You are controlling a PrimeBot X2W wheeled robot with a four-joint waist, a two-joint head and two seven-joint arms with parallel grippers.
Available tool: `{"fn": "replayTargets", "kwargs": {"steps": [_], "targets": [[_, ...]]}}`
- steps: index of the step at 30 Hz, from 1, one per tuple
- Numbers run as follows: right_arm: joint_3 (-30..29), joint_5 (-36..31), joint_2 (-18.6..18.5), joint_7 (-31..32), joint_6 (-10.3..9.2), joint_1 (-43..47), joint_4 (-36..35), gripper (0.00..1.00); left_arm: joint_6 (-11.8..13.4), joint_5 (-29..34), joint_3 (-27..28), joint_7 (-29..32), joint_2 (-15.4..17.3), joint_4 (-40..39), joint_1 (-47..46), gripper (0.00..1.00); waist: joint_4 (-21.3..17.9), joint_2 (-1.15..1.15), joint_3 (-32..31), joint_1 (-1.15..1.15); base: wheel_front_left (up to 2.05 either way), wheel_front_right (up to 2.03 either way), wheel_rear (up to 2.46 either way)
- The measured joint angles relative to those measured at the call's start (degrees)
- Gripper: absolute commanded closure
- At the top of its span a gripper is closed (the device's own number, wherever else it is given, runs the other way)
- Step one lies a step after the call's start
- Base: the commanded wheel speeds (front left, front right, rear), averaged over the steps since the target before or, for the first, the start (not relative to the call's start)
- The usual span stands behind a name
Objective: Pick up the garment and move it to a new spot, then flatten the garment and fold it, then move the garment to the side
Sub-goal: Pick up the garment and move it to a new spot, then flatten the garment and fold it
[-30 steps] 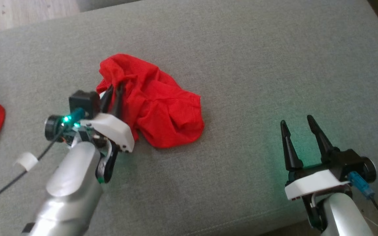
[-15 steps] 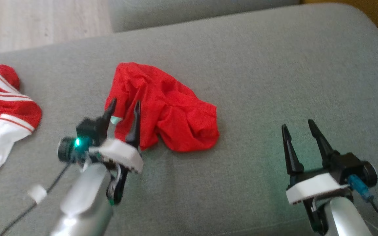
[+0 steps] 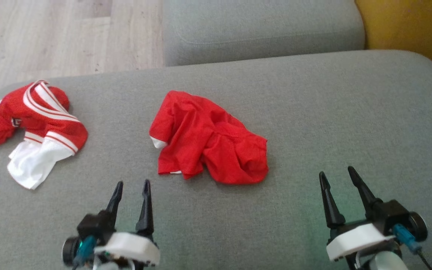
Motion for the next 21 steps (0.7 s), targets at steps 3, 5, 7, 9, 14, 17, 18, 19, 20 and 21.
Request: {"fn": "replayTargets", "kwargs": {"steps": [3, 5, 7, 9, 14, 17, 18, 19, 20, 21], "targets": [[0.02, 0.09, -0.01, 0.00, 0.00, 1.08, -0.13, 0.00, 0.38, 0.38, 1.78, -0.01, 0.29, -4.45, 4.25, 0.00, 0.64, 0.00, -0.85, 0.00, 0.00, 0.00, 0.00], [0.05, 0.53, 0.00, 0.00, 0.00, 1.99, -0.31, 0.00, 0.77, 0.93, 2.65, -0.01, 0.41, -6.32, 6.78, 0.00, 1.05, 0.00, -1.38, 0.00, 0.00, 0.00, 0.00], [0.11, 0.94, 0.00, 0.00, 0.00, 2.87, -0.34, 0.00, 0.81, 1.25, 3.45, 0.00, 0.62, -7.45, 8.93, 0.00, 1.37, 0.00, -1.87, 0.00, 0.00, 0.00, 0.00], [0.31, 1.12, 0.00, 0.00, 0.00, 3.60, -0.34, 0.00, 0.81, 1.36, 4.12, 0.00, 0.71, -8.24, 10.58, 0.00, 1.60, 0.00, -2.13, 0.00, 0.00, 0.00, 0.00], [0.62, 1.22, 0.01, 0.00, 0.00, 4.21, -0.26, 0.00, 0.70, 1.83, 5.02, 0.00, 0.92, -8.88, 12.11, 0.00, 1.69, 0.00, -2.34, 0.01, 0.00, 0.00, 0.00], [0.79, 1.66, 0.01, 0.00, 0.00, 4.21, -0.21, 0.00, 0.70, 1.83, 5.26, 0.00, 0.92, -9.00, 12.39, 0.00, 1.68, 0.00, -2.34, 0.01, 0.00, 0.00, 0.00], [0.82, 1.66, 0.01, 0.00, 0.00, 4.21, -0.14, 0.00, 0.69, 1.86, 5.32, 0.00, 0.92, -9.02, 12.39, 0.00, 1.67, 0.00, -2.34, 0.01, 0.00, 0.00, 0.00], [0.85, 1.66, 0.01, 0.00, 0.00, 4.21, -0.07, 0.00, 0.58, 2.11, 5.37, 0.00, 0.92, -9.04, 12.39, 0.00, 1.68, 0.00, -2.34, 0.01, 0.00, 0.00, 0.00], [0.83, 1.67, 0.01, 0.00, 0.00, 4.21, 0.03, 0.00, 0.37, 2.37, 5.38, 0.00, 0.92, -9.05, 12.43, 0.00, 1.73, 0.00, -2.33, 0.01, 0.00, 0.00, 0.00], [0.83, 1.67, 0.01, 0.00, 0.00, 4.21, 0.04, 0.00, 0.27, 2.36, 5.37, 0.00, 0.92, -9.03, 12.49, 0.00, 1.76, 0.00, -2.33, 0.01, 0.00, 0.00, 0.00]]}}
